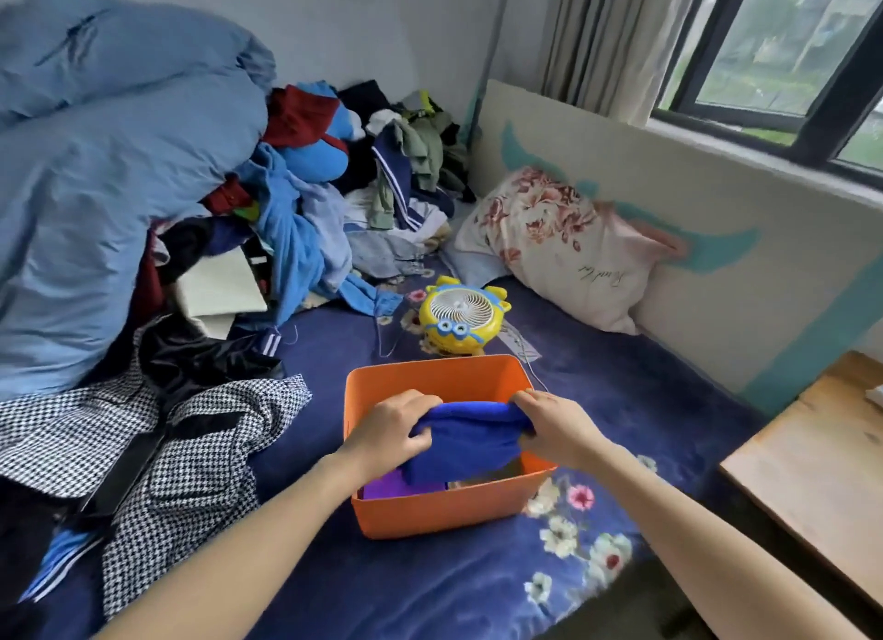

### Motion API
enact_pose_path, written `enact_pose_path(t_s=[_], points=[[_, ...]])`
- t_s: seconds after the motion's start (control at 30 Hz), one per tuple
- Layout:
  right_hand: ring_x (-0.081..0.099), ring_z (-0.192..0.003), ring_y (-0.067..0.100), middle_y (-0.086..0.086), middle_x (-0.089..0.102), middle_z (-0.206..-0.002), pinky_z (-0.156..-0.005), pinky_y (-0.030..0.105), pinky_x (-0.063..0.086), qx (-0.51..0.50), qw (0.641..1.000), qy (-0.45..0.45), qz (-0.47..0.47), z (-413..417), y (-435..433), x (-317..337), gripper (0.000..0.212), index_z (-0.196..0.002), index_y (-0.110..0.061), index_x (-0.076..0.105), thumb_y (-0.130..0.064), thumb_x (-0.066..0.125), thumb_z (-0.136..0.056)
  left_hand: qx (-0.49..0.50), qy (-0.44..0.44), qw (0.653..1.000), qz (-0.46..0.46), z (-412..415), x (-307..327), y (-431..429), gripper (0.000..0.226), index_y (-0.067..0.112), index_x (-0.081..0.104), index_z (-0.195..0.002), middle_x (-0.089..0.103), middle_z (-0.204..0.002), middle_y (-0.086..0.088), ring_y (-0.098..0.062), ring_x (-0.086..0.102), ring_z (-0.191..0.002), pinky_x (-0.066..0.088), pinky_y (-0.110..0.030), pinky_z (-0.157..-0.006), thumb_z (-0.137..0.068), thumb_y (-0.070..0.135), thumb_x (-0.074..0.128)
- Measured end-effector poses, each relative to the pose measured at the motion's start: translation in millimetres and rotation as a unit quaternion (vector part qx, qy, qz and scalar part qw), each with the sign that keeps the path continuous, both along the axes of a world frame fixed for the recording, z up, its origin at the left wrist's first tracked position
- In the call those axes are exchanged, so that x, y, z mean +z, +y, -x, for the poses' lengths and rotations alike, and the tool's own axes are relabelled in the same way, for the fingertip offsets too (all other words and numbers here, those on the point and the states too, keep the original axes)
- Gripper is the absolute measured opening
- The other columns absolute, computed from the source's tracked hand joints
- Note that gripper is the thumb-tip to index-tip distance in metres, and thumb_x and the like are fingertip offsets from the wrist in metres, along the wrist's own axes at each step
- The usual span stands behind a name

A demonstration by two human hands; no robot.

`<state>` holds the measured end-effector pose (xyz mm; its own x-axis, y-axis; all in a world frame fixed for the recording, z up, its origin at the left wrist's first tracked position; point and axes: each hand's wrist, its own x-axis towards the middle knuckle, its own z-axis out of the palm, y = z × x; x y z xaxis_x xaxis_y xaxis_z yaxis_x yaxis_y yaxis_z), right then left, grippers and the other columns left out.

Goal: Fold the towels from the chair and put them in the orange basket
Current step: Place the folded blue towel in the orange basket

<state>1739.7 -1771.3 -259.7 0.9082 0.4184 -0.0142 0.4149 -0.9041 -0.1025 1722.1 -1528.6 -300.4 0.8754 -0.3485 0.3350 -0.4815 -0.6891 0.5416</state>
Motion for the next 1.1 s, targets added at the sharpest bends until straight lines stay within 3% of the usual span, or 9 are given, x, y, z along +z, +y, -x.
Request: enact_pose_path(t_s=[0.3, 0.47, 0.6, 0.67, 0.8, 0.87, 0.93, 1.0, 1.1], points=[[0.047, -0.081, 0.021, -0.004, 0.043, -0.087, -0.048, 0.018, 0.022, 0.098, 0.990, 0.100, -0.026, -98.5, -8.3, -43.1, 0.020, -0.086, -0.019, 0.037, -0.018, 0.055, -0.077, 0.107, 0.196, 0.972, -0.075, -59.8, -16.6, -18.8, 0.037, 0.019, 0.056, -0.122, 0.059, -0.113, 0.001, -0.017, 0.055, -0.102, 0.042, -0.027, -0.085, -0.086, 0.011, 0.049], [0.055, -0.092, 0.024, 0.004, 0.059, -0.102, -0.060, 0.026, 0.029, 0.101, 0.979, 0.175, -0.035, -130.9, 0.8, -89.2, 0.021, -0.098, -0.015, 0.050, -0.019, 0.055, -0.078, 0.127, 0.257, 0.945, -0.156, -89.2, -41.6, -14.5, 0.034, 0.022, 0.053, -0.121, 0.057, -0.112, 0.002, -0.019, 0.054, -0.103, 0.041, -0.030, -0.081, -0.089, 0.016, 0.044], [0.056, -0.094, 0.025, 0.004, 0.057, -0.096, -0.064, 0.027, 0.032, 0.113, 0.976, 0.178, -0.059, -164.2, 13.7, -111.1, 0.018, -0.093, -0.017, 0.047, -0.018, 0.056, -0.076, 0.152, 0.240, 0.941, -0.185, -115.6, -52.5, -5.5, 0.033, 0.018, 0.053, -0.120, 0.057, -0.115, 0.000, -0.018, 0.049, -0.110, 0.037, -0.027, -0.086, -0.089, 0.013, 0.044], [0.060, -0.083, 0.025, 0.004, 0.060, -0.086, -0.058, 0.028, 0.040, 0.150, 0.981, 0.091, -0.079, -177.5, 20.7, -122.3, 0.025, -0.091, -0.012, 0.056, -0.016, 0.064, -0.068, 0.175, 0.202, 0.945, -0.190, -126.9, -58.6, 0.7, 0.031, 0.014, 0.058, -0.114, 0.061, -0.112, 0.000, -0.018, 0.050, -0.109, 0.035, -0.025, -0.088, -0.085, 0.009, 0.047], [0.057, -0.055, 0.020, -0.002, 0.057, -0.063, -0.039, 0.025, 0.039, 0.198, 0.978, 0.050, -0.037, -175.7, 35.6, -155.3, 0.024, -0.070, -0.016, 0.055, -0.021, 0.061, -0.048, 0.169, 0.158, 0.946, -0.228, -131.6, -81.3, 14.0, 0.021, 0.018, 0.060, -0.074, 0.063, -0.072, 0.007, -0.017, 0.061, -0.071, 0.033, -0.021, -0.068, -0.060, 0.016, 0.044], [0.060, -0.062, 0.021, 0.000, 0.061, -0.070, -0.043, 0.026, 0.043, 0.221, 0.970, 0.096, -0.039, -163.1, 43.7, -186.4, 0.028, -0.083, -0.016, 0.052, -0.020, 0.053, -0.056, 0.150, 0.186, 0.929, -0.283, -122.3, -104.9, 18.2, 0.016, 0.020, 0.058, -0.067, 0.060, -0.066, 0.008, -0.015, 0.060, -0.064, 0.037, -0.021, -0.061, -0.055, 0.021, 0.047], [0.063, -0.093, 0.029, 0.009, 0.064, -0.105, -0.066, 0.028, 0.052, 0.240, 0.953, 0.186, 0.012, -149.8, 50.7, -214.9, 0.044, -0.115, -0.015, 0.047, -0.017, 0.048, -0.071, 0.125, 0.255, 0.889, -0.360, -109.7, -127.0, 13.5, 0.023, 0.020, 0.062, -0.071, 0.061, -0.070, 0.004, -0.017, 0.062, -0.067, 0.044, -0.025, -0.058, -0.049, 0.018, 0.067], [0.035, -0.132, 0.032, 0.014, 0.030, -0.148, -0.100, 0.039, 0.039, 0.254, 0.917, 0.295, 0.091, -139.8, 55.2, -238.5, 0.059, -0.142, -0.021, 0.029, -0.024, 0.049, -0.088, 0.110, 0.368, 0.827, -0.411, -95.8, -152.4, 9.4, 0.037, 0.014, 0.060, -0.104, 0.059, -0.104, -0.006, -0.024, 0.057, -0.099, 0.045, -0.032, -0.080, -0.069, 0.014, 0.068], [0.016, -0.141, 0.033, 0.012, 0.004, -0.157, -0.109, 0.044, 0.027, 0.239, 0.879, 0.383, 0.151, -131.8, 63.2, -252.2, 0.059, -0.146, -0.028, 0.022, -0.034, 0.046, -0.094, 0.117, 0.480, 0.767, -0.410, -82.2, -184.2, 4.3, 0.040, 0.012, 0.041, -0.129, 0.041, -0.134, -0.013, -0.030, 0.039, -0.124, 0.034, -0.039, -0.100, -0.090, 0.018, 0.045]])
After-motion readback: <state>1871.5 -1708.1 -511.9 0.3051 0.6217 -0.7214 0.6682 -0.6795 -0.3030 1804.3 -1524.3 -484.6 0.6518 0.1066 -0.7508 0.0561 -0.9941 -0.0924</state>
